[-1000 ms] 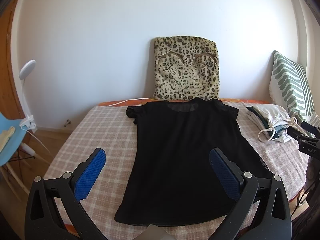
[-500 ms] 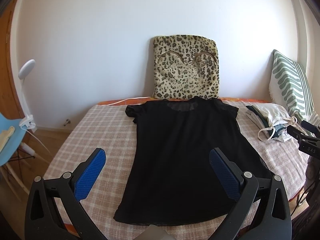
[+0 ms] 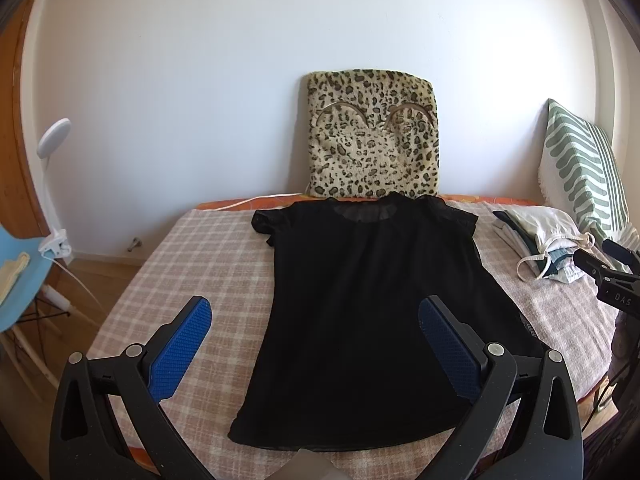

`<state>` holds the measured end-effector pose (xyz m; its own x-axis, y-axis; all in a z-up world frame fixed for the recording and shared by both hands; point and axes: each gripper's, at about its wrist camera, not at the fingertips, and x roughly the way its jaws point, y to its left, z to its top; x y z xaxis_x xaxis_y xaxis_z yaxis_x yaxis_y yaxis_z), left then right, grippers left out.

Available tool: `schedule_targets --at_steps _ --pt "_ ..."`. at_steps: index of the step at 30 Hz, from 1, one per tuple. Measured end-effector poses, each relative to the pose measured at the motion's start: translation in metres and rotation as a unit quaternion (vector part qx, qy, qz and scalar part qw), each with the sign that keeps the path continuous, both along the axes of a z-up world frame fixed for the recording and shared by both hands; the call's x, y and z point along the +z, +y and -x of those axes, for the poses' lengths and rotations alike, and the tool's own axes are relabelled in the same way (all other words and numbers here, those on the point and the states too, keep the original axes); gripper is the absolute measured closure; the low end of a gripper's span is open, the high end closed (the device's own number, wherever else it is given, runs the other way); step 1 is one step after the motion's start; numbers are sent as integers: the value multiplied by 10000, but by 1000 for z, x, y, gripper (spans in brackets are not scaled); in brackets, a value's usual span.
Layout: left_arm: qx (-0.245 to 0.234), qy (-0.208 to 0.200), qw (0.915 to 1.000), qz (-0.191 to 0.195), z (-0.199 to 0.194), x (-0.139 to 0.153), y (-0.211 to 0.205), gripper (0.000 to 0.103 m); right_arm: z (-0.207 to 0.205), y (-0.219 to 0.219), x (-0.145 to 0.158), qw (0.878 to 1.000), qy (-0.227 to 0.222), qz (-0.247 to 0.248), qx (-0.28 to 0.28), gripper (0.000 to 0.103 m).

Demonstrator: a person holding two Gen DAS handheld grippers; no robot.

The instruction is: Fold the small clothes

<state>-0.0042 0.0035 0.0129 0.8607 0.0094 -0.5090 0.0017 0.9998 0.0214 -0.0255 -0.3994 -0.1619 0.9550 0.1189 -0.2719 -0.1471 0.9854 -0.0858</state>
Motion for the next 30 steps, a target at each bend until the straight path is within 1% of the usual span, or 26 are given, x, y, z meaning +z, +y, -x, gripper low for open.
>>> schedule_targets --at_steps 9,11,15,17,19,21,22,24,25,28,30 --pt "26 75 9999 122 -5 -1 13 0 -2 3 2 10000 -24 40 -27 3" --pt "-17 164 9996 234 -9 -2 21 0 -4 4 3 10000 -29 59 -26 3" --pt "136 238 9992 296 -13 -7 40 0 -10 7 4 10000 20 2 20 3" --pt "185 365 9987 320 -17 -12 50 0 -14 9 5 9999 70 -88 88 3" --pt "66 510 9976 470 -21 -20 60 1 -17 12 5 9998 87 -155 133 3" --pt "74 690 9954 660 -24 -30 70 2 -20 18 6 9996 87 -170 197 3" --pt "101 775 9941 758 -25 -36 75 3 -22 21 7 9995 93 -168 235 4" --pt "114 948 9912 914 -27 -47 84 10 -25 28 8 9993 91 -185 326 4" --pt "126 1040 9898 970 -28 -51 88 12 -26 31 8 9990 76 -211 389 5" --pt "139 1210 9868 1064 -27 -62 97 17 -30 41 10 9974 77 -329 630 5" --pt "137 1304 9848 1136 -26 -68 102 23 -33 49 13 9966 75 -345 747 5"
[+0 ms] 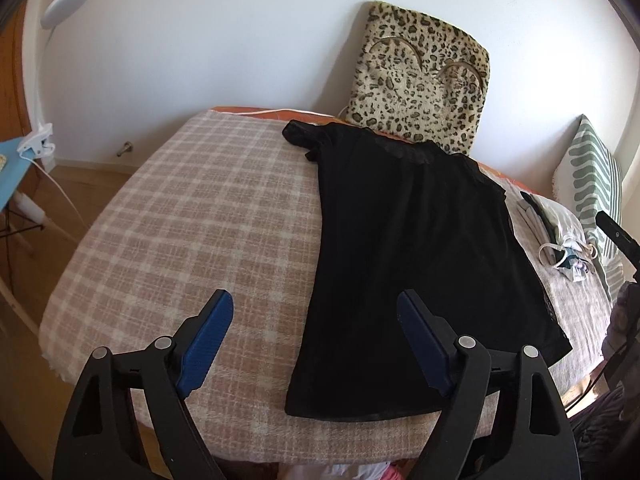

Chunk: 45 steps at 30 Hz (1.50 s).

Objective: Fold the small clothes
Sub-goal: 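Move the left gripper to the shirt hem while the right gripper reaches the collar, then close the left gripper on the hem while the right gripper grasps the shoulder by the collar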

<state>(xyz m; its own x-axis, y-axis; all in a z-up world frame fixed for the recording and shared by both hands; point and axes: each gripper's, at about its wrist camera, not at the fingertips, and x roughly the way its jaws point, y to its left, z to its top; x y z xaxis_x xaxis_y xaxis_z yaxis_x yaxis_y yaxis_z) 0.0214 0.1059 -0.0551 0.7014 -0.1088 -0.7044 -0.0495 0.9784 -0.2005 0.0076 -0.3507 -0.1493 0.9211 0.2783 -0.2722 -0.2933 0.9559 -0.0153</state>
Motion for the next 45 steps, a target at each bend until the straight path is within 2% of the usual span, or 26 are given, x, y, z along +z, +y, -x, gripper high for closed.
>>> schedule_targets --at_steps 4,7,9,13,17,20,24,30,35,38,45 --pt "-84 243 9990 367 2 -14 10 26 -11 15 4 9996 125 -98 240 5" --pt "-172 471 9968 617 3 -26 16 33 -24 25 6 9979 373 -287 453 6" --pt "-263 617 9945 803 3 -35 18 33 -36 34 8 9959 582 -362 589 7" --pt "-333 865 9925 802 5 -50 14 40 -67 63 15 9896 1004 -301 986 15" --pt "-363 1069 9895 906 4 -59 14 48 -93 105 27 9881 908 127 1235 17" --pt "-360 1212 9864 1047 1 -62 14 51 -111 133 36 9845 923 271 1464 18" --pt "-250 1237 9863 1062 -2 -60 16 51 -138 169 42 9812 973 395 1621 18" --pt "-191 1163 9878 1014 -8 -58 17 55 -180 227 45 9740 1320 514 1770 19" --pt "-218 1172 9887 913 -12 -62 16 59 -216 287 37 9621 1771 629 1975 21" --pt "-322 1298 9850 1095 -15 -69 17 72 -241 322 23 9583 1970 767 1920 22" --pt "-364 1307 9843 1130 -19 -72 15 73 -294 377 -14 9505 2366 919 1791 27"
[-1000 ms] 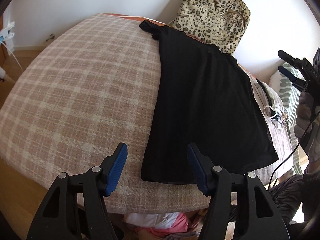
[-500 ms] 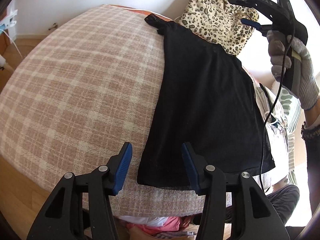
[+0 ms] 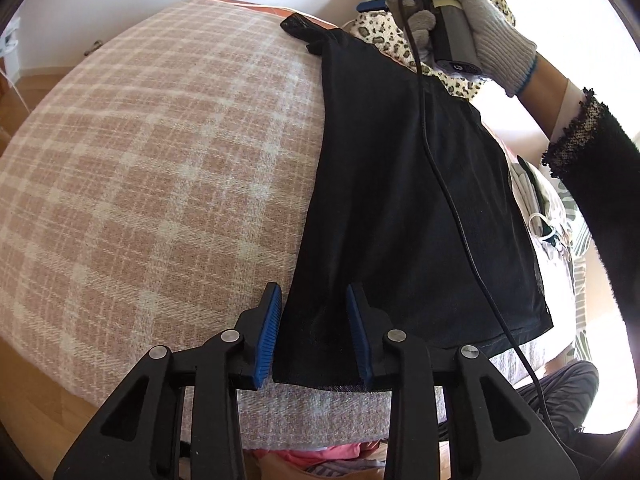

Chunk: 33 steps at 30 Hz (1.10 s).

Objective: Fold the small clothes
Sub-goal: 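Close the left gripper on the hem while the right gripper grasps the shoulder by the collar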

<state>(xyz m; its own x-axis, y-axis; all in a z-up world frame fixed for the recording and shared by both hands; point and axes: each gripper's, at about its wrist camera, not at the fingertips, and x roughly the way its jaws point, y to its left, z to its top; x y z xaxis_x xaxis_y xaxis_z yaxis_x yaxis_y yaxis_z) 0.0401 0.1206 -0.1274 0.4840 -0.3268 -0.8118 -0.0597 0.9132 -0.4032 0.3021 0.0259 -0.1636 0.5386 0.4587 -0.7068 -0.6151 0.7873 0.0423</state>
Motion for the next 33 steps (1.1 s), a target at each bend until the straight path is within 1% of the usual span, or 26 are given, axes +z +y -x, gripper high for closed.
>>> schedule_targets --at_steps 3,7,11,15,19,21,22,24,25,26,27,29,31,33 --pt "88 44 9999 126 -1 -1 1 73 -17 17 -13 9999 90 82 -71 28" --pt "101 49 9998 161 0 -1 2 73 -34 40 -29 9994 162 272 -110 35" --pt "99 79 9996 264 1 -2 3 73 -45 62 -42 9971 -13 756 -108 43" --pt "86 30 9995 305 4 -3 3 73 -56 71 -50 9952 -40 962 -164 44" --pt "210 22 9984 529 7 -5 9 73 -67 74 -57 9930 -36 1152 -271 50" --pt "168 -19 9987 476 7 -5 7 73 -72 74 -61 9927 13 1175 -280 55" --pt "142 -39 9990 426 7 -4 5 73 -74 75 -63 9922 38 1215 -281 59" --pt "95 -65 9992 371 6 -3 2 73 -73 75 -64 9916 -40 1271 -255 63" --pt "76 -53 9993 373 6 -4 0 74 -73 75 -64 9913 -56 1297 -230 68" --pt "67 -42 9993 367 5 -5 -1 82 -73 76 -64 9911 -71 1310 -221 75" --pt "50 -11 9992 387 4 -6 -1 93 -74 75 -63 9910 -77 1315 -233 80" --pt "70 6 9988 475 4 -9 0 95 -75 72 -61 9914 -76 1280 -274 95" --pt "101 14 9986 515 4 -9 2 98 -77 69 -60 9915 -102 1261 -315 100" --pt "135 -24 9983 558 4 -8 3 99 -77 63 -56 9927 -90 1157 -321 101"
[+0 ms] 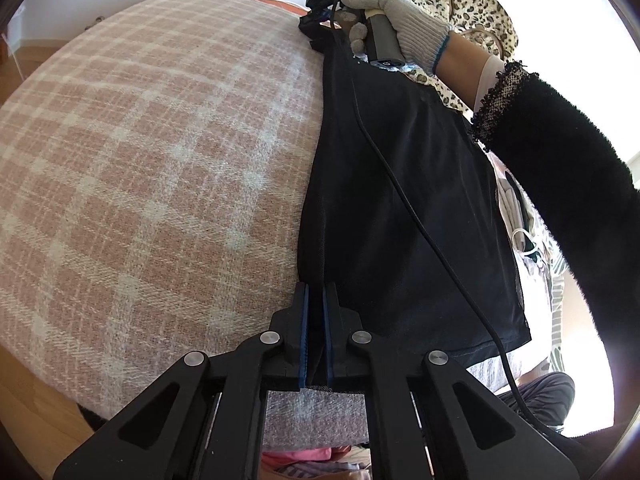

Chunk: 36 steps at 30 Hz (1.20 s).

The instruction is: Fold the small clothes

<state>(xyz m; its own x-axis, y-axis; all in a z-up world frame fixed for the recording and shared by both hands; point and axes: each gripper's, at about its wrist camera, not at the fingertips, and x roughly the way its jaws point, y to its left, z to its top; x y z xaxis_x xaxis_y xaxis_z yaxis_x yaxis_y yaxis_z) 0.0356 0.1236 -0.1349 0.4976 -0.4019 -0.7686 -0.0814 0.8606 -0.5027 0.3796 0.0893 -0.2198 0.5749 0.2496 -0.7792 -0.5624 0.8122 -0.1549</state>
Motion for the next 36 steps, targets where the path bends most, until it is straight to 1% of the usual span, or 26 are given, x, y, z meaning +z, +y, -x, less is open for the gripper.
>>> schedule_targets --at_steps 7,12,20,25,30,34,36 --pt "-247 -355 9990 -92 1 17 -16 100 -5 -22 28 9995 -215 -214 -62 102" --pt "-428 -454 9980 52 0 23 -30 101 -8 -49 50 9981 -330 -463 -221 102" --pt "-907 -637 9938 -43 -5 31 -65 101 -13 -100 70 9957 -440 -712 -396 102" --pt "-1162 -673 9909 -78 -9 31 -85 101 -19 -130 73 9944 -486 -757 -558 102" --pt "-1401 -621 9882 58 -14 29 -105 101 -26 -162 70 9930 -509 -741 -769 102" --pt "-1618 -607 9849 -38 -15 26 -120 101 -33 -183 62 9923 -537 -645 -915 102" --pt "-1677 -530 9844 -48 -17 21 -125 101 -36 -196 58 9919 -517 -614 -980 102"
